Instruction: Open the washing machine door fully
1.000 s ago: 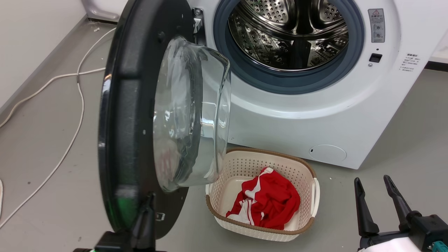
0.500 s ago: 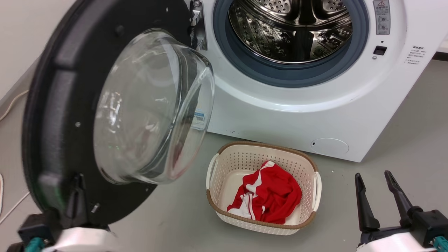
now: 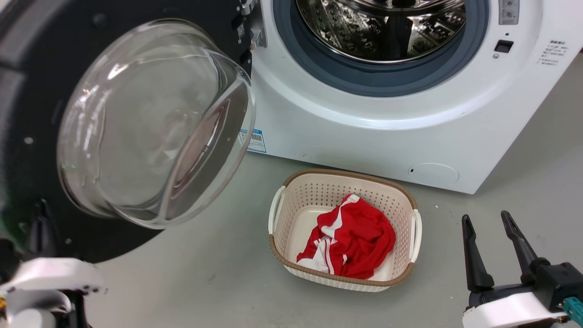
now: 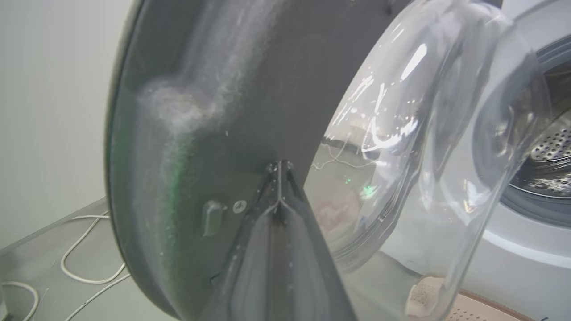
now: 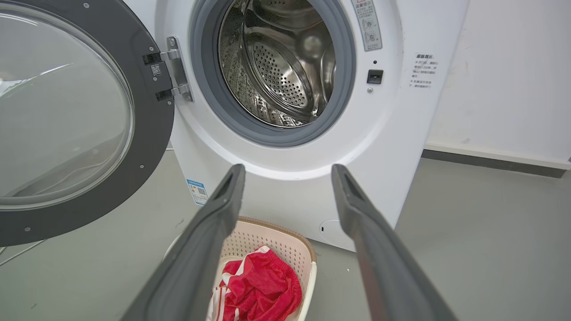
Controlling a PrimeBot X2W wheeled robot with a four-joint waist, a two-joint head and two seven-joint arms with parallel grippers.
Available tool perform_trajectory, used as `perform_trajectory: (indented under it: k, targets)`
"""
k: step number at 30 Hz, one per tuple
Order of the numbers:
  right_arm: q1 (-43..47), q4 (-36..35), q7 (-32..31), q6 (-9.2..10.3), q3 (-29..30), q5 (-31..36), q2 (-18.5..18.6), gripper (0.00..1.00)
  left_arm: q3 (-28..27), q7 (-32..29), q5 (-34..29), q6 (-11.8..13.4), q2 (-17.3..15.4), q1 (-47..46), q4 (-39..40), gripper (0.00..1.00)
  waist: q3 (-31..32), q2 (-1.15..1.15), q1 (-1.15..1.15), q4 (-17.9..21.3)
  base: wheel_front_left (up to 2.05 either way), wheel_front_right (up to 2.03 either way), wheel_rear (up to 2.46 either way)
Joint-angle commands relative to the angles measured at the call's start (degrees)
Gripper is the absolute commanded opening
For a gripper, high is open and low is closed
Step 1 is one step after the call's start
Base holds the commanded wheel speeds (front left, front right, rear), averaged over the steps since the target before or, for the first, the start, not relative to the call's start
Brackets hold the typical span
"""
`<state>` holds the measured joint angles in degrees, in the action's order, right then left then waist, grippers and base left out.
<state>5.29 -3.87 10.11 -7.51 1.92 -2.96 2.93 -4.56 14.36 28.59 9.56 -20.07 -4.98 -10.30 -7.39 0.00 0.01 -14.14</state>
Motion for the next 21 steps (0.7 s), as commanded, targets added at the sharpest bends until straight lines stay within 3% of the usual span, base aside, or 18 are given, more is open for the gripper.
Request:
perform_trajectory:
  k: [1, 10, 21]
  targets:
    - [-0.8, -0.1, 0.2, 0.04, 0.0, 0.3, -0.1, 1.0, -0.6, 0.4, 0.0, -0.2, -0.8, -1.2, -0.5, 0.0, -0.3, 0.0, -0.01, 0.0, 0.0, 0.0, 0.0]
    - [-1.9, 0.3, 0.4, 0.04, -0.1, 1.1, -0.1, 1.0, -5.0, 0.9, -0.7, -3.9, -3.0, -8.8, -8.9, 0.0, -2.0, 0.0, -0.01, -0.2, 0.0, 0.0, 0.0]
    - [-2.8, 1.3, 1.0, 0.04, -0.3, 0.9, -0.1, 1.0, -10.4, 0.8, -3.9, -8.7, -3.0, -12.8, -15.2, 0.0, -2.0, 0.0, -0.01, 0.4, 0.0, 0.0, 0.0]
